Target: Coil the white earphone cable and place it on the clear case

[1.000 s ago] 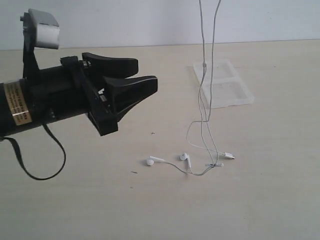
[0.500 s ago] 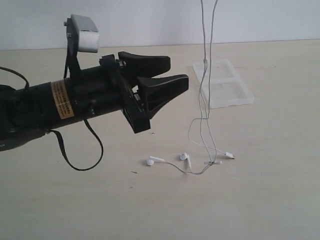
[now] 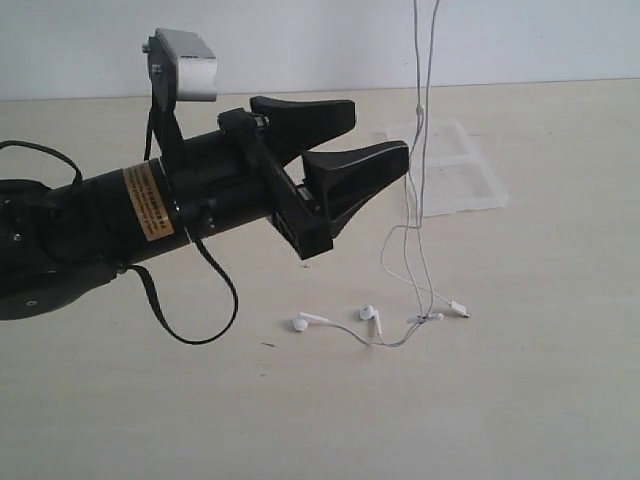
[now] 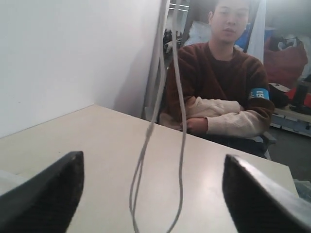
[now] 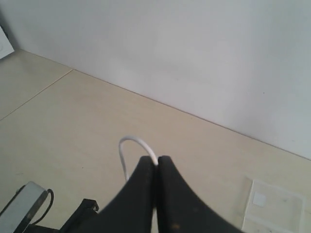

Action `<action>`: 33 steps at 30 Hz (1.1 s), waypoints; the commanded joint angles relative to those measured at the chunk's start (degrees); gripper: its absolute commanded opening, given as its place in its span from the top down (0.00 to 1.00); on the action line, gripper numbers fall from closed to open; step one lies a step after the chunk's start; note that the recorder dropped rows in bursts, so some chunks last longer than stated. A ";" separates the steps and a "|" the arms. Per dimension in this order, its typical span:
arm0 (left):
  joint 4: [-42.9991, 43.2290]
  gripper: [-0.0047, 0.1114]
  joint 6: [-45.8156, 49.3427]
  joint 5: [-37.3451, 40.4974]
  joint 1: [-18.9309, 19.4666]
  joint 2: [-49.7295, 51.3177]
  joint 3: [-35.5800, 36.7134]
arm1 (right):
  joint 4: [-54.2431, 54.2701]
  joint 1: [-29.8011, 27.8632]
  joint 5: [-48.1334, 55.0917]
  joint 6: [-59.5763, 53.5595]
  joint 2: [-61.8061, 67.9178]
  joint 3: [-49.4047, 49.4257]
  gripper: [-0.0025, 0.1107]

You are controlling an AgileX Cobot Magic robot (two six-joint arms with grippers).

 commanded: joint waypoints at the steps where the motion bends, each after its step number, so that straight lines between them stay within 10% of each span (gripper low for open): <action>1: -0.76 0.21 0.11 2.32 -2.92 -0.01 -2.19 | -0.39 -0.18 -0.70 1.19 0.15 -0.14 0.98; 27: -3.97 0.22 -0.17 2.97 -5.02 9.05 -9.83 | -0.39 -0.18 -0.70 1.47 0.15 -0.14 0.98; 33: -3.54 0.54 -0.17 3.84 -5.02 9.05 -9.83 | -0.39 -0.18 -0.49 1.46 0.15 -0.14 0.98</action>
